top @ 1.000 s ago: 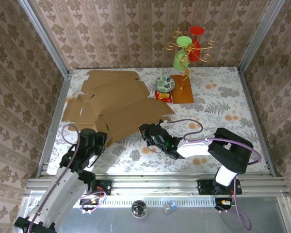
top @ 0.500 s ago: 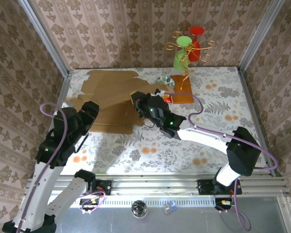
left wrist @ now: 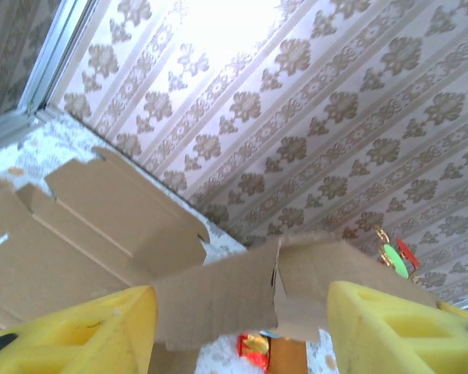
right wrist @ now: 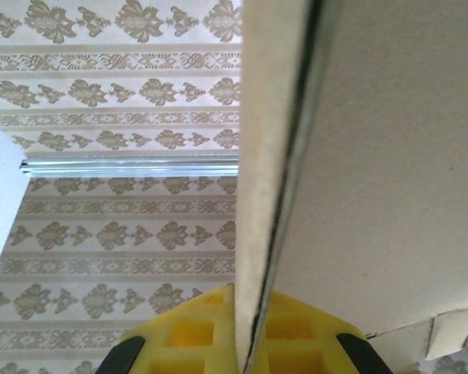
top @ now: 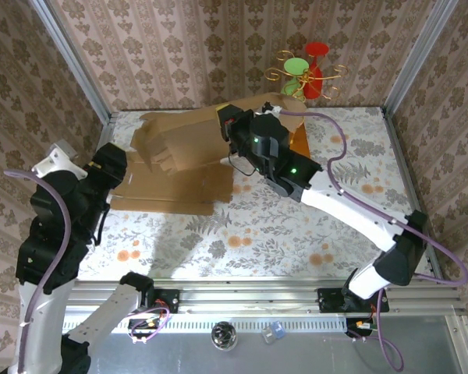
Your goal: Fold the paper box
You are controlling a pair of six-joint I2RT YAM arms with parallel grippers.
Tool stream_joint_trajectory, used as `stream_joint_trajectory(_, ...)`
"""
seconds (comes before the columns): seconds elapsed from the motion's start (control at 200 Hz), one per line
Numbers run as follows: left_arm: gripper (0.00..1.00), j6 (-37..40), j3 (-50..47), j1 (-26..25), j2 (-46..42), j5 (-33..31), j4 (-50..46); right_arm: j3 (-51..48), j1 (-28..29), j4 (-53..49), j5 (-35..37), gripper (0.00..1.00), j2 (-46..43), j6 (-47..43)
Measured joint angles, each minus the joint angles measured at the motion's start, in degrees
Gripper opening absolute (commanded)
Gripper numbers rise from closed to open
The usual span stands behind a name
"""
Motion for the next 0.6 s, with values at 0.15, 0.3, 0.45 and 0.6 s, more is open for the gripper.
stream_joint_trajectory(0.15, 0.54, 2.5, 1.7, 0.0, 2.3, 0.4, 2.2, 3.5, 0.7, -11.8, 4.8, 0.0, -5.6, -1.6)
stream_joint_trajectory(0.3, 0.53, 2.8, 1.8, 0.0, 6.3, 3.6, 3.3, 7.2, 0.8, -23.0, 10.1, 0.0, -13.2, -2.3)
stream_joint_trajectory(0.45, 0.52, 2.4, 1.7, 0.0, 11.1, 8.3, 3.5, 13.3, 0.7, -34.1, 13.9, 0.0, -17.4, -1.1)
stream_joint_trajectory(0.6, 0.49, 1.3, 0.5, 0.1, 15.7, 13.5, 3.9, 20.6, -1.0, -45.9, 15.0, 0.0, -17.5, 1.9)
